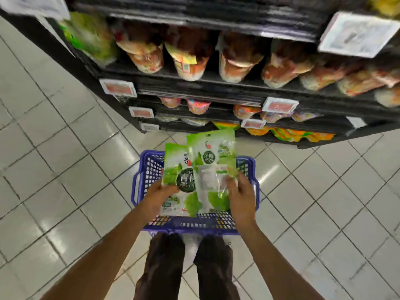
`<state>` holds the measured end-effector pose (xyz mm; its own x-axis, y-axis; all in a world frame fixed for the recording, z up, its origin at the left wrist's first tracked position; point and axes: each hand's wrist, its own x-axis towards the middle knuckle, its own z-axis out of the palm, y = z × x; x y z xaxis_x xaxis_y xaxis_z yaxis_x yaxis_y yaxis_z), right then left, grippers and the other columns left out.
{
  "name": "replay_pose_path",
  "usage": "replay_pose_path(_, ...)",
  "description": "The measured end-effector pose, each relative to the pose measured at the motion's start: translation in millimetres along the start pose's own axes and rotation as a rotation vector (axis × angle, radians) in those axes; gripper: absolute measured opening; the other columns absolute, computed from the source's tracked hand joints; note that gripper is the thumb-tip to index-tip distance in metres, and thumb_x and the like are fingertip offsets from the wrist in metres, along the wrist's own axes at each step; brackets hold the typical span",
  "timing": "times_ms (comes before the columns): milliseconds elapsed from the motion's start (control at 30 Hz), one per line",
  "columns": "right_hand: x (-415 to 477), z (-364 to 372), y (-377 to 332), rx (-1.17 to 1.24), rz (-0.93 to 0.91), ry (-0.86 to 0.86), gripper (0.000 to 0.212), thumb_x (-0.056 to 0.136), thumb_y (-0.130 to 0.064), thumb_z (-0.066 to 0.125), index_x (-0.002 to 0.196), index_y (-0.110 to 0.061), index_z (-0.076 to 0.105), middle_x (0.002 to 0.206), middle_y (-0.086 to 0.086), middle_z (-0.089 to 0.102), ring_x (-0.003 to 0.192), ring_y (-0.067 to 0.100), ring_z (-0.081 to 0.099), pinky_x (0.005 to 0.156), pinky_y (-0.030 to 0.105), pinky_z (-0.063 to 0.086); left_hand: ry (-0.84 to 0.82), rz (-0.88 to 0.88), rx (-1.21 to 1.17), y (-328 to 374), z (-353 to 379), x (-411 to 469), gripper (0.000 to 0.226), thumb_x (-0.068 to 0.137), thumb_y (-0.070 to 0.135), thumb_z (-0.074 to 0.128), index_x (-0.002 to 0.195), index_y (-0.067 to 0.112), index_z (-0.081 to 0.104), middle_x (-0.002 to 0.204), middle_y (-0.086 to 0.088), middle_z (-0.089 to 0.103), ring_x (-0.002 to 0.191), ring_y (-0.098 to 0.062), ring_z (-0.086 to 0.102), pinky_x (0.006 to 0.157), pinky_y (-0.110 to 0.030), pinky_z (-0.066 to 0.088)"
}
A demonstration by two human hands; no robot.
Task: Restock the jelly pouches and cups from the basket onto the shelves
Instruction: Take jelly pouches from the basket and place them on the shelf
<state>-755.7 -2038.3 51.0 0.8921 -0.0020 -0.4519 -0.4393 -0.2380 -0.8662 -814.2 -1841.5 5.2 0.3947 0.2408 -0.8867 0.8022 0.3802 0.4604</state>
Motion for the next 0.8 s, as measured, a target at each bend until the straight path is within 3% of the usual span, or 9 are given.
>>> replay_pose_path(67,-26,9,-58,-0.05,-0.075,-0.012,0.021,0.09,-0.025,0.057,0.083,-0.042,0.068,0.07,-0.018,0.063,0.062,-0.004,0.053,0.059,0.012,0.043,0.019,0.076,0.014,31,-4,-45,0.02,0.087,-0.002,0.062,0.086,0.017,0.065,0.072,-0.003,0.07,0.067,-0.018,0.066,0.05,-0.022,0.052)
replay_pose_path(200,-72,26,-157,-0.18,-0.161,-0.1,0.009,0.082,-0.031,0.065,0.089,-0.033,0.071,0.094,-0.003,0.064,0.085,0.012,0.063,0.082,0.036,0.053,0.0,0.214,-0.025,83,-15,-126,0.018,0.087,0.003,0.061,0.095,0.014,0.072,0.081,-0.005,0.075,0.074,-0.019,0.072,0.054,-0.022,0.053)
replay_pose_path(267,-94,32,-196,-0.328,-0.225,-0.18,0.015,0.081,-0.029,0.072,0.092,-0.038,0.067,0.11,-0.011,0.052,0.097,0.008,0.059,0.093,0.032,0.049,-0.007,0.282,-0.065,110,-20,-166,0.02,0.085,0.008,0.063,0.09,0.021,0.076,0.082,-0.003,0.076,0.074,-0.014,0.073,0.056,-0.02,0.053)
replay_pose_path(400,-131,37,-259,-0.586,-0.378,-0.255,0.035,0.077,-0.066,0.061,0.105,-0.044,0.063,0.136,-0.012,0.039,0.126,0.009,0.043,0.104,0.035,0.041,0.022,0.333,-0.124,156,-32,-223,0.036,0.091,-0.007,0.051,0.089,0.019,0.075,0.075,-0.002,0.074,0.062,-0.01,0.069,0.052,-0.019,0.052)
replay_pose_path(500,-143,32,-308,-0.342,-0.419,-0.217,0.036,0.08,-0.061,0.067,0.112,-0.051,0.055,0.127,-0.016,0.047,0.121,0.007,0.049,0.099,0.041,0.047,0.015,0.289,-0.176,189,-48,-258,0.029,0.1,0.004,0.045,0.126,0.003,0.057,0.111,-0.018,0.067,0.089,-0.024,0.067,0.072,-0.029,0.054)
replay_pose_path(567,-150,32,-334,-0.29,-0.401,-0.17,0.057,0.074,-0.05,0.079,0.122,-0.047,0.049,0.124,-0.012,0.047,0.118,0.01,0.049,0.098,0.038,0.048,0.006,0.316,-0.242,209,-59,-284,0.026,0.102,0.013,0.045,0.123,0.005,0.058,0.122,-0.024,0.062,0.095,-0.03,0.063,0.077,-0.036,0.053)
replay_pose_path(633,-159,37,-357,-0.335,-0.368,-0.121,0.071,0.066,-0.058,0.08,0.128,-0.038,0.051,0.124,-0.011,0.048,0.118,0.01,0.049,0.097,0.031,0.048,-0.041,0.359,-0.3,227,-68,-309,0.024,0.102,0.025,0.046,0.113,0.011,0.062,0.109,-0.021,0.066,0.082,-0.028,0.063,0.078,-0.039,0.054)
replay_pose_path(733,-166,35,-386,-0.218,-0.305,-0.195,0.061,0.059,-0.06,0.083,0.112,-0.04,0.059,0.112,-0.017,0.063,0.1,0.001,0.062,0.071,0.009,0.049,-0.085,0.457,-0.321,250,-79,-335,0.048,0.066,0.051,0.069,0.098,0.014,0.072,0.085,-0.008,0.074,0.073,-0.023,0.071,0.063,-0.034,0.058)
replay_pose_path(800,-166,26,-405,-0.186,-0.243,-0.262,0.079,0.05,-0.067,0.083,0.116,-0.03,0.061,0.109,-0.011,0.07,0.098,0.008,0.067,0.066,0.016,0.053,-0.063,0.543,-0.231,262,-84,-349,0.07,0.048,0.054,0.07,0.105,0.015,0.073,0.11,-0.017,0.071,0.101,-0.032,0.069,0.08,-0.046,0.058)
